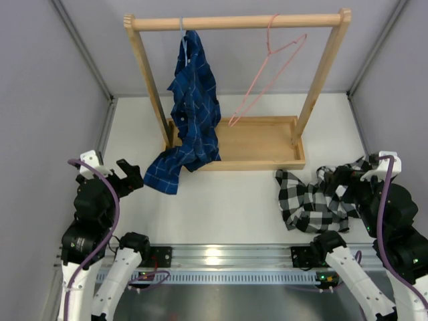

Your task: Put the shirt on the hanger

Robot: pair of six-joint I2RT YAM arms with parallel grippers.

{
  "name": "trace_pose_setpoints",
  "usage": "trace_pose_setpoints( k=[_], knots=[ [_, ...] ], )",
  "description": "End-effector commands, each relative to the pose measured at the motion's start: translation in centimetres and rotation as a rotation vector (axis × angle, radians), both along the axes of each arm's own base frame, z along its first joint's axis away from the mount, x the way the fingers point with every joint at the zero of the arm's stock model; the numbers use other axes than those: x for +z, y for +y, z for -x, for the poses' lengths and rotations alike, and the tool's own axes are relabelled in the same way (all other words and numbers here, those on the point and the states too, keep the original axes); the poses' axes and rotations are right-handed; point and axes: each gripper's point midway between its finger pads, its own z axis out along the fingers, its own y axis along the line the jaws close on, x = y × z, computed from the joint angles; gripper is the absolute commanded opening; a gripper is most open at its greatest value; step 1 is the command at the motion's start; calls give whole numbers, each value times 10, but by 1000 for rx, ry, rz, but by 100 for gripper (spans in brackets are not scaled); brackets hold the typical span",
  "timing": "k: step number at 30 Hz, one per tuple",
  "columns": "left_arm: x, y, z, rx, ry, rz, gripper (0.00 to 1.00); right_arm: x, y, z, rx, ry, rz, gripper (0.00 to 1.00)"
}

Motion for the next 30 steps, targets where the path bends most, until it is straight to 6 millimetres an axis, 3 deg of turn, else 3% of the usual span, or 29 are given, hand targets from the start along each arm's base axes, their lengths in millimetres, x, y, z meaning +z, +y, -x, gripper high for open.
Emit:
trace_pose_setpoints(
  k=[1, 4, 9, 13, 16, 17, 18, 19, 22, 26, 30],
  knots=[
    [14, 3, -7, 31, -65, 23, 98, 10, 6, -8, 12, -43, -27, 99],
    [9, 3, -7, 36, -60, 24, 98, 11, 9, -8, 34, -50, -31, 99],
    [0, -4, -11, 2, -54, 40, 98, 10, 46, -11, 191, -42, -137, 99],
    [-4, -8, -13, -18, -49, 47, 98, -27, 70, -36, 172, 89, -286, 99],
    [-4, -10, -12, -28, -60, 52, 98, -80, 35, -56, -194, 177, -390, 99],
    [-3, -11, -12, -38, -65, 51, 98, -115, 26, -57, -297, 216, -412, 99],
    [-4, -15, -12, -60, -65, 52, 98, -118, 28, -66, -301, 173, -443, 100],
    [-3, -17, -13, -68, -68, 54, 98, -143, 26, -67, -337, 206, -435, 99],
    [-5, -20, -15, -86, -59, 55, 98, -164, 10, -75, -459, 222, -380, 99],
    [-6, -26, -17, -118, -56, 53, 98, -171, -23, -81, -629, 223, -198, 99],
    [-5, -29, -18, -139, -60, 54, 98, -181, -29, -93, -631, 304, -18, 99]
  ],
)
